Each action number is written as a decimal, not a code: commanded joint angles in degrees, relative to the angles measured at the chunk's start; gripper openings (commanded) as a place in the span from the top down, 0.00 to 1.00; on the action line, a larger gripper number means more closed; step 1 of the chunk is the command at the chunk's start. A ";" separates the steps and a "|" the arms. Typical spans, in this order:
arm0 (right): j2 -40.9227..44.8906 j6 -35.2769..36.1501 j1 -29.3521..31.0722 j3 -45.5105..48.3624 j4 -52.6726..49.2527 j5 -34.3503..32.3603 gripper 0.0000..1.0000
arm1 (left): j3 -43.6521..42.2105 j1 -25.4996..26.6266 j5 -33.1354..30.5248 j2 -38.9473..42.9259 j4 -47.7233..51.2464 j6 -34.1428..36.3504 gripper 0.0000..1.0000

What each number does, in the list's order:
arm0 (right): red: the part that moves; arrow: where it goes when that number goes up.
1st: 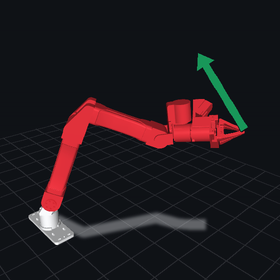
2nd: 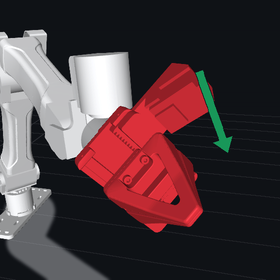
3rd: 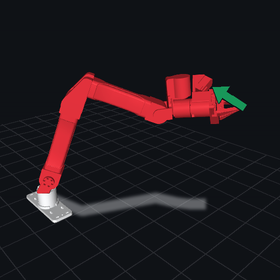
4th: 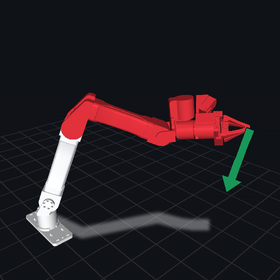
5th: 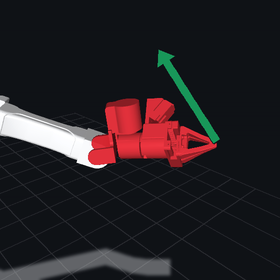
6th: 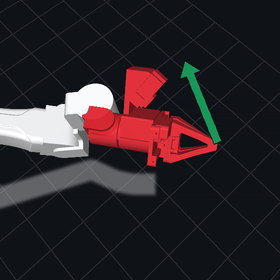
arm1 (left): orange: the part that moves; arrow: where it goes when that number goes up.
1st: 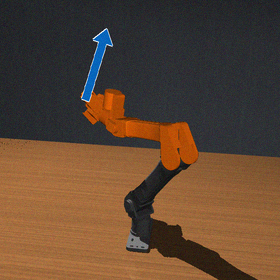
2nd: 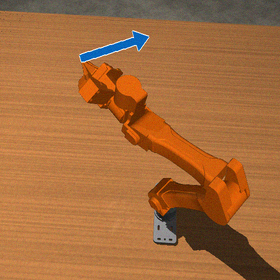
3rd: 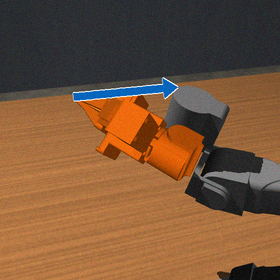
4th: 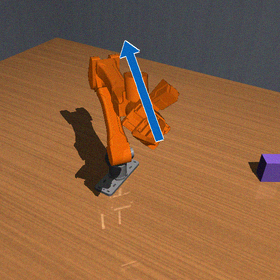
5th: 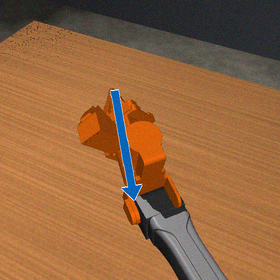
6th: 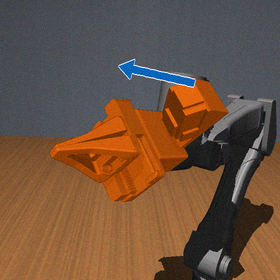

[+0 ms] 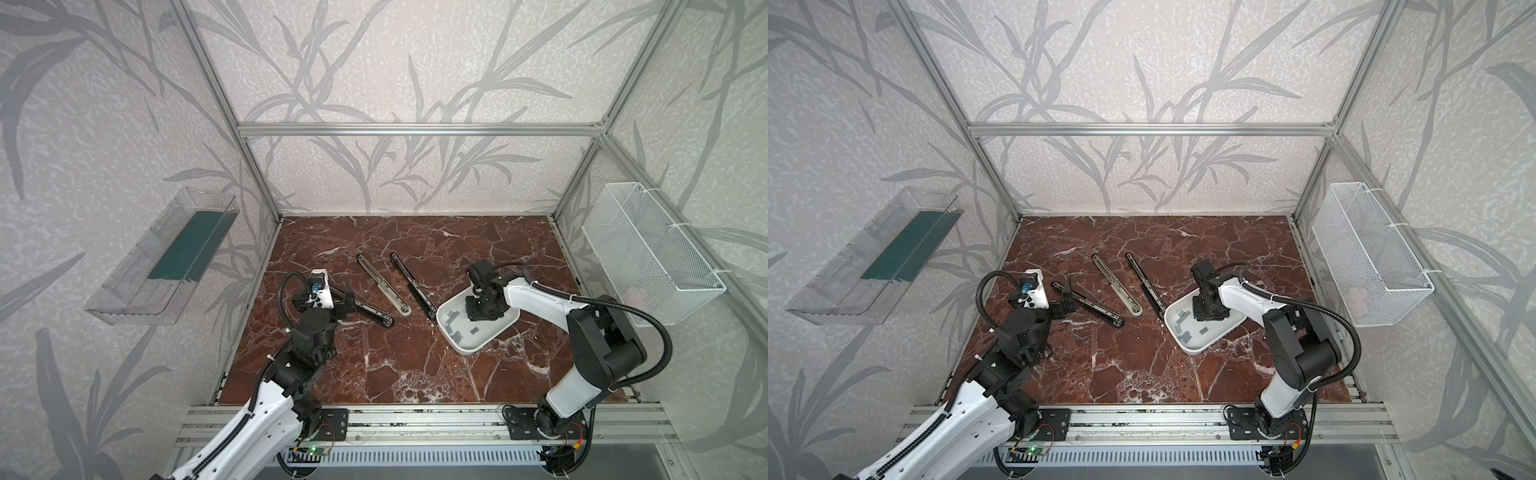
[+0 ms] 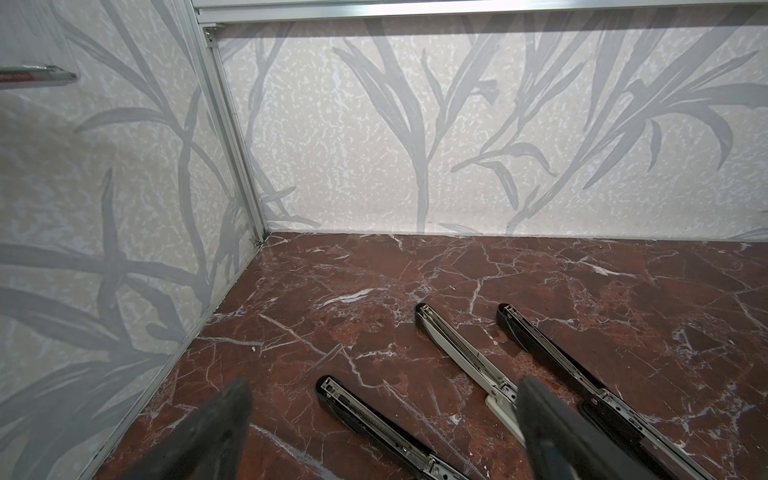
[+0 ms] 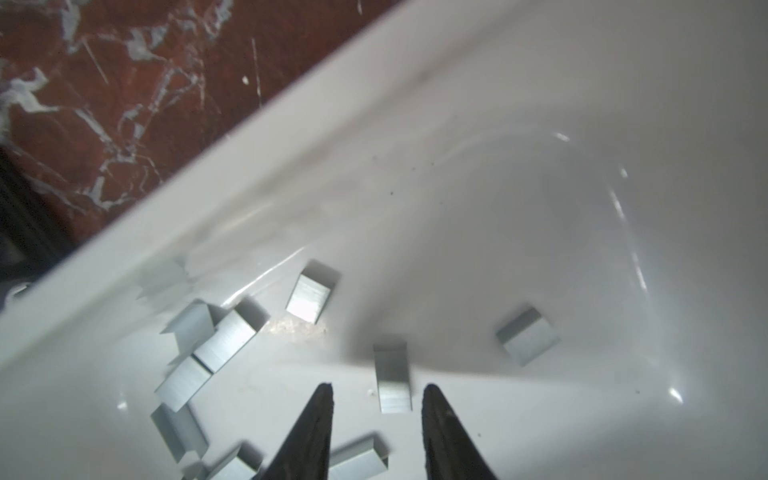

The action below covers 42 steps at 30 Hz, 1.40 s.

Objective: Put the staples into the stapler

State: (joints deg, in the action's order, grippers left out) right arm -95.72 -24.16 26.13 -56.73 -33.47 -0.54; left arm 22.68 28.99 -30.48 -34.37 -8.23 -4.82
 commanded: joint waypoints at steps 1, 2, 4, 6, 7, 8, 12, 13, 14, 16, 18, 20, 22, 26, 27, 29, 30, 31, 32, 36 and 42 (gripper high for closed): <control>-1.75 0.03 -0.05 -0.27 0.24 0.23 0.65 | 1.60 -0.60 0.93 0.73 0.61 -2.50 0.01; -1.75 -0.09 -0.03 -0.51 -0.08 -0.27 0.66 | 1.58 -0.73 0.95 0.84 0.75 -2.50 0.01; -3.68 -0.14 0.03 -0.83 -0.60 -1.40 0.67 | 1.61 -0.88 1.03 1.02 0.84 -2.64 0.01; -4.28 -0.27 0.01 -0.84 -1.04 -2.68 0.67 | 1.50 -0.98 1.37 1.13 0.83 -2.74 0.01; -4.27 -0.12 0.06 -0.73 -0.83 -2.80 0.67 | 1.42 -1.05 1.47 1.16 0.77 -2.82 0.01; -4.47 -0.10 0.05 -0.60 -0.96 -3.07 0.67 | 1.42 -1.14 1.65 1.06 0.67 -2.91 0.01; -4.58 -0.09 0.41 -0.57 -1.19 -3.52 0.74 | 1.50 -1.31 2.00 1.00 0.71 -2.96 0.01; -4.35 -0.08 0.69 -0.42 -1.31 -3.76 0.75 | 1.50 -1.44 2.19 0.98 0.84 -3.09 0.01; -4.00 -0.20 1.04 -0.26 -1.35 -4.16 0.76 | 1.58 -1.48 2.30 1.02 1.06 -3.09 0.01; -3.52 -0.35 1.51 0.04 -1.38 -4.56 0.78 | 1.58 -1.54 2.38 1.08 1.19 -3.22 0.01; -3.43 -0.40 1.53 0.47 -0.78 -4.47 0.81 | 1.51 -1.63 2.60 1.23 1.20 -3.35 0.01; -3.60 -0.28 1.49 0.53 -0.58 -4.73 0.82 | 1.58 -1.62 2.79 1.33 1.44 -3.52 0.01; -3.55 -0.06 1.56 0.39 -0.68 -4.82 0.83 | 1.67 -1.70 3.13 1.58 2.01 -3.85 0.01; -2.36 0.58 1.56 -0.26 -1.33 -4.75 0.86 | 1.75 -1.89 4.08 1.92 2.84 -4.61 0.01; -0.75 0.84 1.55 -0.56 -1.59 -4.73 0.86 | 1.77 -1.96 4.29 1.72 2.94 -4.83 0.01; 0.98 1.83 1.71 -1.20 -2.18 -4.48 0.87 | 2.06 -2.22 3.81 0.77 3.77 -5.96 0.01; 2.17 2.53 1.92 -1.54 -2.55 -4.30 0.87 | 2.63 -2.56 2.71 -0.15 5.06 -7.50 0.01; 3.24 3.21 2.27 -2.07 -2.97 -4.32 0.87 | 3.29 -3.04 1.95 -1.09 6.65 -9.18 0.01; 4.73 4.16 2.72 -2.60 -3.17 -4.29 0.87 | 4.17 -3.66 1.33 -2.26 8.49 -11.68 0.01; 9.17 8.93 5.38 -6.27 -4.08 -3.78 0.87 | 6.84 -5.64 1.80 -4.40 15.12 -21.22 0.01; 10.63 18.76 13.73 -13.36 -2.07 -1.39 0.87 | 4.87 -6.47 8.43 -1.46 17.36 -27.86 0.01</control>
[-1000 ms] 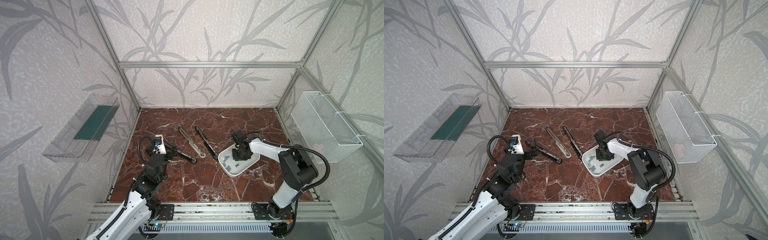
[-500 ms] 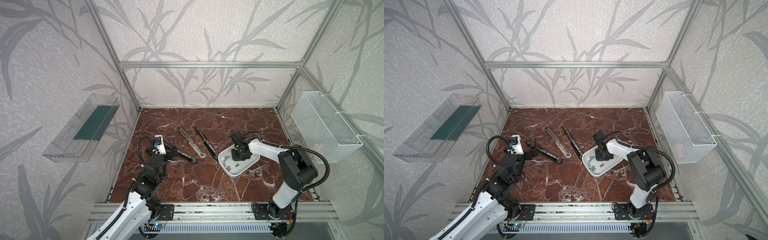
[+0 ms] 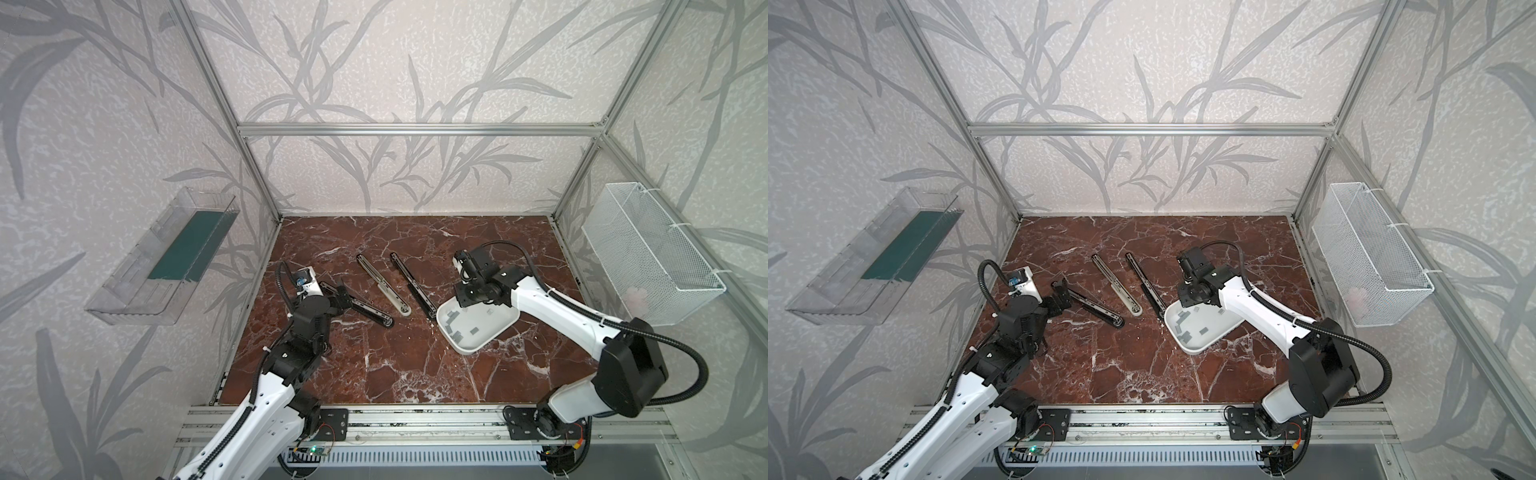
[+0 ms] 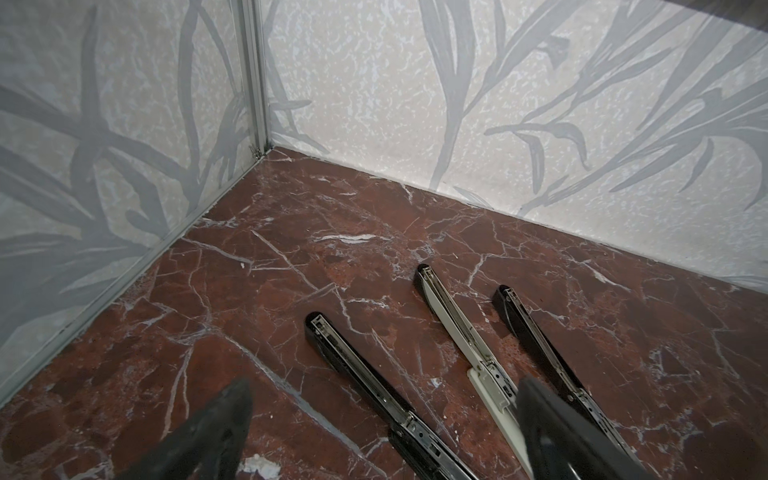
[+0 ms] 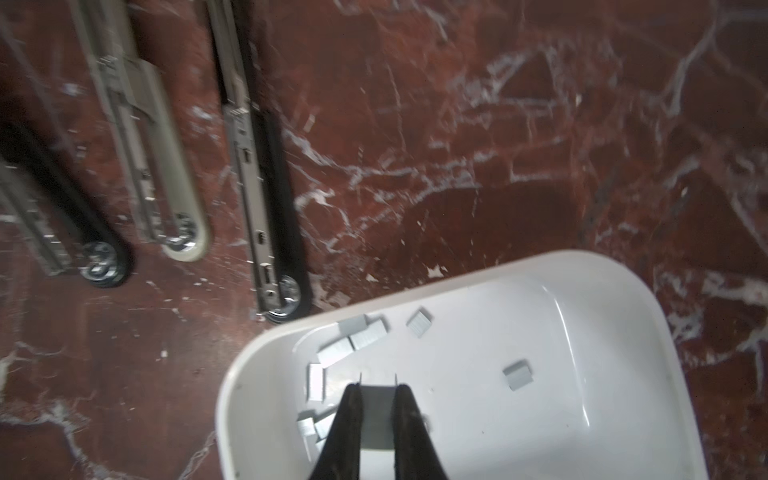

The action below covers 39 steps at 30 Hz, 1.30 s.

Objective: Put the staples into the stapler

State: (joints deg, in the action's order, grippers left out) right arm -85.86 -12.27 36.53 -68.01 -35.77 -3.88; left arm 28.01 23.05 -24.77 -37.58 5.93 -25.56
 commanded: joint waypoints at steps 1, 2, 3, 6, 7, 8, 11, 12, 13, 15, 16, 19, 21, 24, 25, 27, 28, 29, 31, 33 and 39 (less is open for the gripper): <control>0.71 8.39 4.93 -2.78 1.31 2.64 0.87 | -1.02 -0.67 3.55 2.17 3.21 -8.00 0.01; 0.62 10.05 6.50 -3.49 2.92 3.57 0.87 | -1.63 -0.93 4.53 2.41 3.42 -8.99 0.01; 0.40 11.50 8.05 -3.83 4.75 4.76 0.87 | -1.96 -1.28 5.22 2.47 4.20 -10.16 0.01; -1.34 15.13 12.12 -4.96 8.88 8.15 0.87 | -2.53 -2.83 7.19 2.04 6.85 -13.24 0.01; -2.26 16.00 13.34 -5.69 9.19 8.35 0.87 | -2.90 -3.27 7.95 1.78 7.09 -14.16 0.01; -3.61 16.82 14.49 -6.46 9.61 8.67 0.87 | -3.17 -3.89 9.11 1.65 7.52 -14.95 0.01; -8.66 16.93 16.23 -9.56 9.35 8.59 0.88 | -4.12 -5.47 10.49 1.48 8.10 -16.49 0.01; -10.49 16.44 16.29 -10.83 8.88 9.53 0.89 | -4.43 -6.26 10.87 1.39 8.12 -16.91 0.01; -11.54 15.87 16.29 -11.72 8.77 10.03 0.89 | -4.57 -6.95 11.58 1.35 8.13 -17.20 0.01; -14.57 13.86 16.35 -11.95 11.12 11.42 0.89 | -5.04 -8.71 13.34 0.73 7.17 -17.33 0.01; -15.25 13.30 16.42 -11.74 12.62 12.18 0.89 | -5.15 -9.47 14.02 0.27 6.77 -17.46 0.01; -17.09 12.50 17.24 -11.36 16.67 11.90 0.88 | -5.15 -11.76 16.75 -1.70 5.80 -17.33 0.01; -18.88 11.63 17.34 -11.80 18.42 11.44 0.88 | -5.17 -13.19 18.48 -3.34 4.65 -17.16 0.01; -21.49 10.99 17.73 -13.82 18.19 10.52 0.88 | -4.93 -13.86 19.49 -4.89 3.97 -16.34 0.01; -22.15 10.58 17.86 -14.11 18.42 10.21 0.88 | -4.97 -13.91 19.79 -5.25 3.66 -15.96 0.01; -24.01 10.27 18.21 -14.70 19.14 10.77 0.88 | -5.07 -13.94 20.12 -5.80 3.36 -15.03 0.03; -25.02 10.15 18.39 -15.18 19.24 10.81 0.88 | -5.07 -13.99 19.98 -5.92 3.29 -14.76 0.04; -25.83 10.05 18.48 -15.71 19.25 10.87 0.89 | -5.05 -13.99 19.87 -5.92 3.29 -14.49 0.04; -27.36 10.01 18.55 -16.93 19.19 10.56 0.89 | -4.88 -14.03 20.10 -5.92 3.41 -13.70 0.04; -28.39 9.66 18.64 -17.59 19.34 10.14 0.89 | -4.36 -14.05 20.42 -5.92 4.37 -13.03 0.04; -30.60 7.69 18.66 -17.73 20.56 9.59 0.89 | -4.76 -14.05 20.82 -5.57 4.71 -12.85 0.05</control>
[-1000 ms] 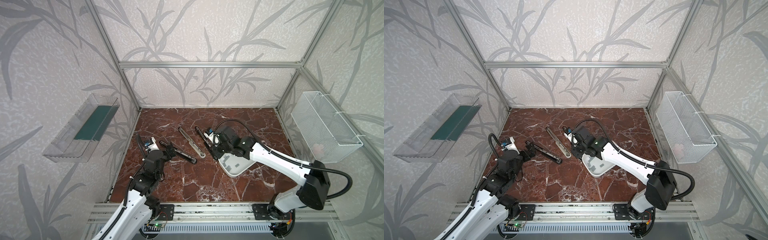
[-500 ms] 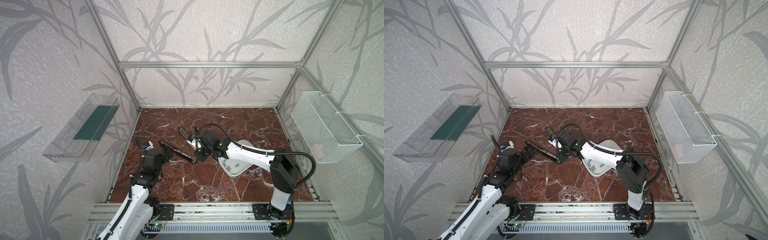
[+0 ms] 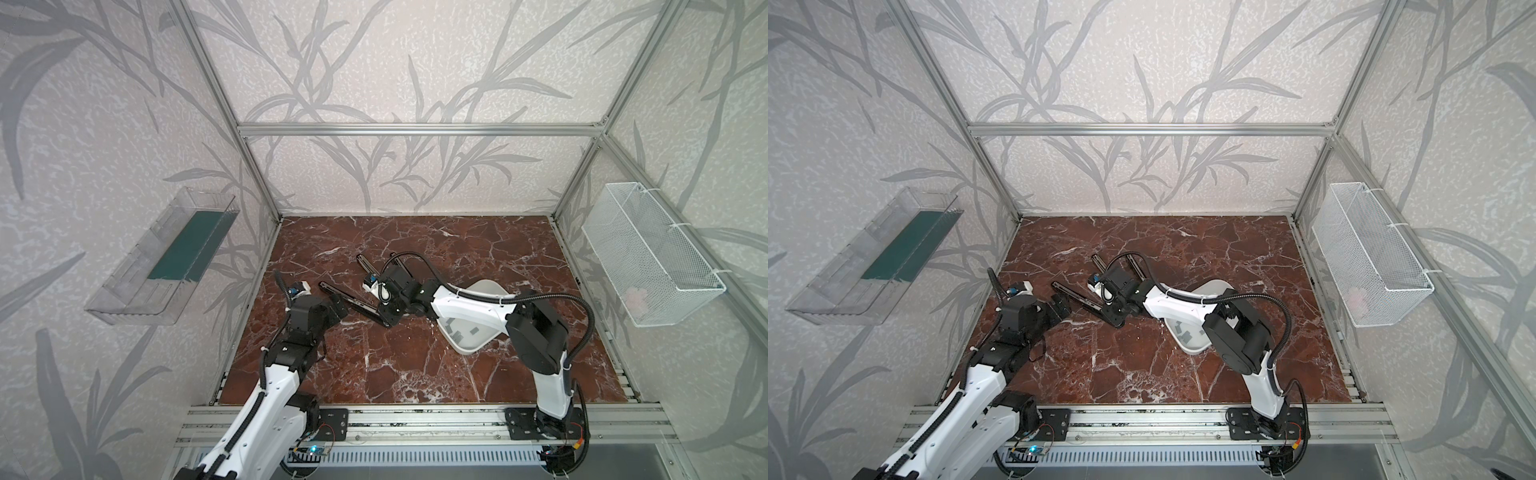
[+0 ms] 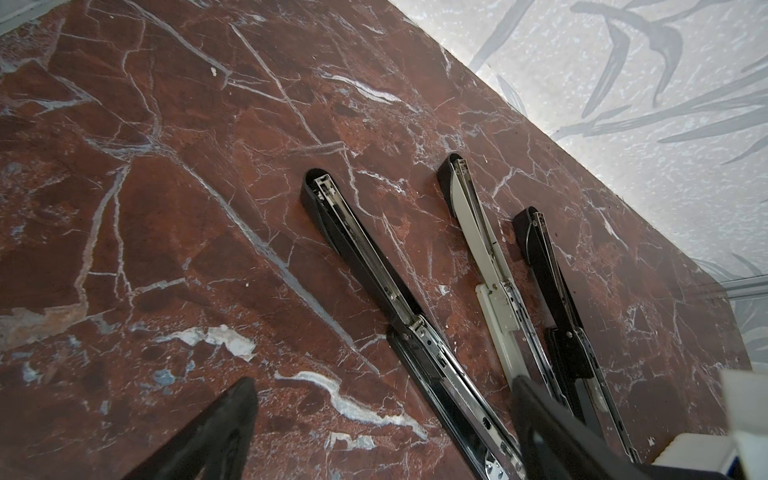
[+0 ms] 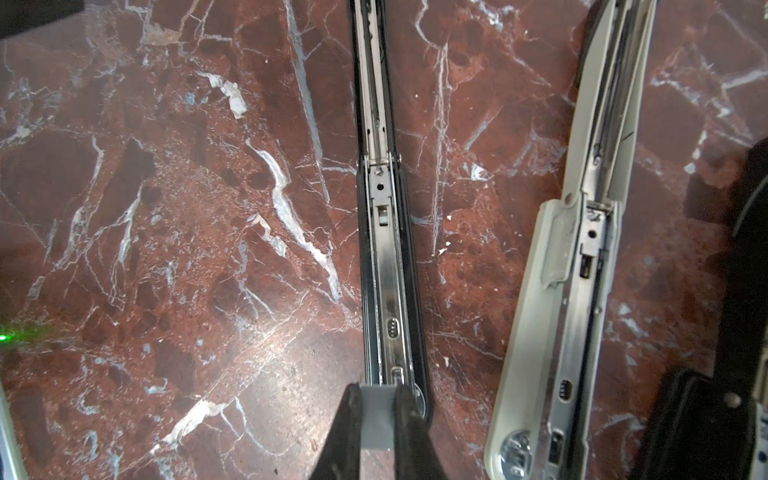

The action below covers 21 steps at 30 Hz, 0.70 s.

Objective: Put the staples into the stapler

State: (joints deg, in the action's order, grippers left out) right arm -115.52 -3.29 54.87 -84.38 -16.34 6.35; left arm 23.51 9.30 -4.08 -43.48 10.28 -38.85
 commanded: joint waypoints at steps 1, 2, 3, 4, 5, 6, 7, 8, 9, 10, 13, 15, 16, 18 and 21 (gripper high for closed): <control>-1.30 -1.15 0.30 -1.69 0.82 -0.64 0.89 | -0.44 -0.28 0.21 0.33 0.29 0.52 0.05; -1.58 -1.04 0.32 -1.95 0.55 -0.68 0.90 | -0.54 -0.33 0.32 0.34 0.11 0.57 0.05; -1.82 -0.89 0.32 -2.22 0.23 -0.71 0.90 | -0.75 -0.26 0.45 0.26 -0.25 0.62 0.05; -2.06 -0.69 0.32 -2.57 -0.08 -0.65 0.90 | -0.91 -0.32 0.63 0.02 -0.54 0.79 0.05; -2.30 -0.24 0.31 -2.91 -0.49 -0.43 0.90 | -1.01 -0.33 0.74 -0.22 -0.77 0.73 0.05; -2.59 0.16 0.32 -3.35 -1.06 -0.42 0.90 | -1.08 -0.33 0.81 -0.70 -1.02 0.41 0.05; -2.77 0.73 0.30 -3.71 -1.66 -0.53 0.90 | -1.17 -0.33 0.97 -1.22 -1.31 -0.04 0.05; -2.94 1.14 0.32 -4.05 -2.22 -0.63 0.90 | -1.21 -0.29 1.36 -1.77 -1.74 -0.41 0.05; -3.15 1.88 0.30 -4.24 -2.66 -0.69 0.90 | -1.39 -0.26 1.90 -2.23 -2.48 -0.76 0.05; -3.49 2.76 0.32 -4.67 -3.41 -0.72 0.91 | -1.40 -0.33 1.97 -2.80 -2.93 -1.23 0.05; -4.11 4.36 0.31 -5.48 -4.87 -1.42 0.91 | -1.46 -0.33 2.23 -3.87 -3.97 -1.49 0.05; -4.44 4.58 0.32 -5.64 -5.35 -1.45 0.92 | -1.27 -0.32 1.90 -4.22 -4.12 -1.50 0.05; -4.59 4.56 0.32 -5.55 -5.36 -1.19 0.92 | -1.27 -0.26 1.70 -4.25 -4.18 -1.49 0.05; -4.92 4.51 0.31 -5.53 -5.34 -0.84 0.92 | -1.31 -0.32 1.48 -4.29 -4.56 -1.49 0.05; -5.31 4.54 0.32 -5.09 -5.17 -1.29 0.93 | -1.35 -0.29 1.34 -4.48 -4.89 -1.40 0.05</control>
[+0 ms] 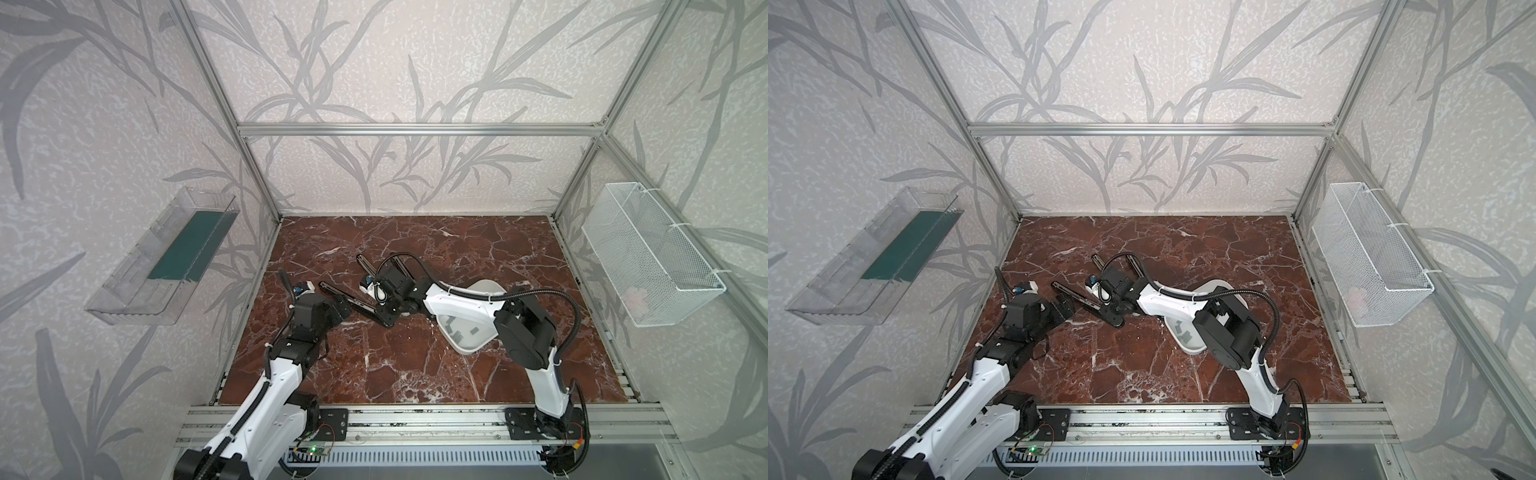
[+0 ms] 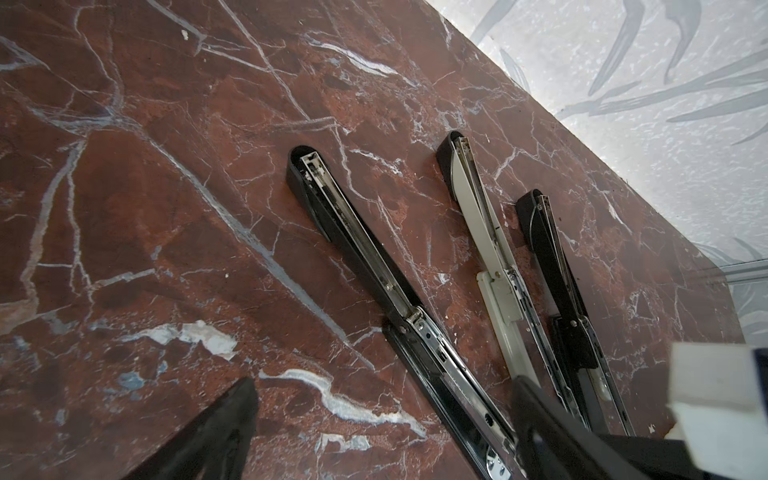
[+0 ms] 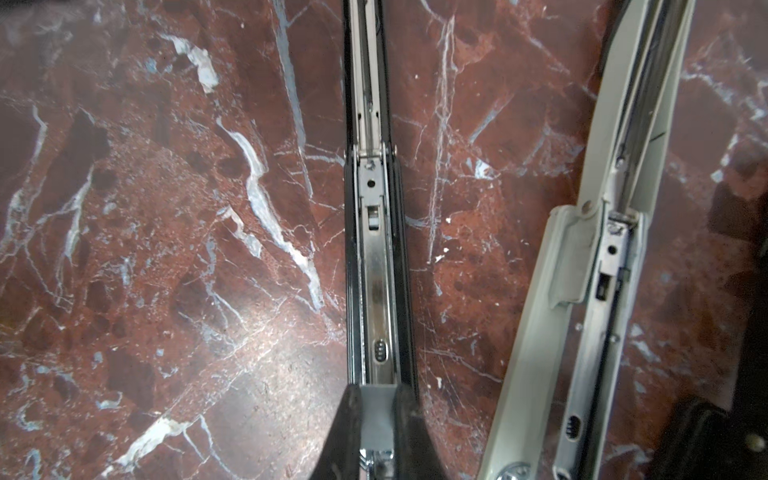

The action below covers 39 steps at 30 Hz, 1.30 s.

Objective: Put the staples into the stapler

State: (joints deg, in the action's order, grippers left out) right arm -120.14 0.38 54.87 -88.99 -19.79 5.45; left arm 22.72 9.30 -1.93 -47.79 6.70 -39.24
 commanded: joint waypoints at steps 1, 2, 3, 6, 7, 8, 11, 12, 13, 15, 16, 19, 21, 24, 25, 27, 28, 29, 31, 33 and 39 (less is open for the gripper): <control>-0.70 0.89 0.32 -0.40 -1.76 -0.52 0.93 | -0.48 -0.32 -0.79 -0.25 -1.27 -1.03 0.05; -0.62 0.91 0.32 -0.29 -1.88 -0.61 0.93 | -0.45 -0.32 -0.80 -0.29 -1.26 -1.01 0.05; -0.48 0.90 0.32 0.06 -1.69 -0.58 0.93 | -0.48 -0.31 -0.78 -0.38 -1.28 -1.01 0.05; -0.03 0.86 0.32 0.81 -1.30 -0.61 0.93 | -0.59 -0.31 -0.71 -0.70 -1.58 -1.01 0.05; 0.10 0.84 0.29 0.84 -1.25 -0.70 0.93 | -0.65 -0.31 -0.59 -0.78 -1.58 -1.07 0.05; 0.22 0.85 0.30 0.87 -1.19 -0.70 0.93 | -0.58 -0.32 -0.62 -0.87 -1.66 -1.10 0.05; 0.69 0.91 0.32 0.84 -1.34 -0.88 0.94 | -0.70 -0.33 -0.44 -0.99 -1.77 -1.19 0.05; 0.93 0.90 0.28 0.94 -1.39 -0.88 0.94 | -0.65 -0.34 -0.35 -0.99 -1.77 -1.19 0.05; 1.32 0.85 0.32 1.08 -1.26 -0.84 0.94 | -0.58 -0.27 -0.25 -0.99 -1.68 -1.19 0.05; 2.21 0.86 0.32 1.81 -0.54 -0.93 0.94 | -0.61 -0.29 -0.37 -0.88 -1.75 -1.19 0.05; 2.64 0.91 0.31 2.25 -0.14 -1.01 0.94 | -0.71 -0.29 -0.35 -0.87 -1.83 -1.19 0.05; 2.98 0.97 0.32 2.76 0.02 -1.46 0.94 | -0.76 -0.34 -0.28 -0.84 -1.82 -1.19 0.06; 3.07 0.94 0.32 2.94 0.12 -1.82 0.95 | -0.84 -0.32 -0.26 -0.88 -1.69 -1.19 0.06; 3.83 0.88 0.32 3.70 0.78 -1.74 0.95 | -0.92 -0.31 -0.18 -0.88 -1.78 -1.27 0.06; 4.31 0.88 0.32 4.16 1.27 -1.37 0.95 | -0.88 -0.31 -0.18 -0.85 -1.70 -1.27 0.06; 5.11 0.80 0.32 4.69 1.94 -0.69 0.95 | -0.97 -0.33 -0.26 -0.88 -1.78 -1.28 0.06; 5.49 0.76 0.28 4.89 2.21 -0.49 0.95 | -0.98 -0.32 -0.26 -0.92 -1.78 -1.27 0.06; 5.82 0.72 0.27 5.04 2.30 -0.37 0.95 | -0.97 -0.29 -0.26 -0.86 -1.78 -1.32 0.06; 6.43 0.75 0.31 5.35 2.55 -0.27 0.95 | -1.01 -0.34 -0.18 -0.88 -1.86 -1.36 0.06; 6.67 0.76 0.28 5.72 2.85 -0.57 0.95 | -0.97 -0.33 -0.14 -0.99 -1.93 -1.45 0.06; 5.01 0.85 0.32 4.91 2.15 -0.90 0.95 | -0.92 -0.33 0.01 -1.08 -1.78 -1.45 0.06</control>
State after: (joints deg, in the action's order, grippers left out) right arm -115.79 0.84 54.87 -84.03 -17.39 4.56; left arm 22.31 9.30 -1.58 -48.69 5.48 -39.68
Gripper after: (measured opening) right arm 0.138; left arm 0.936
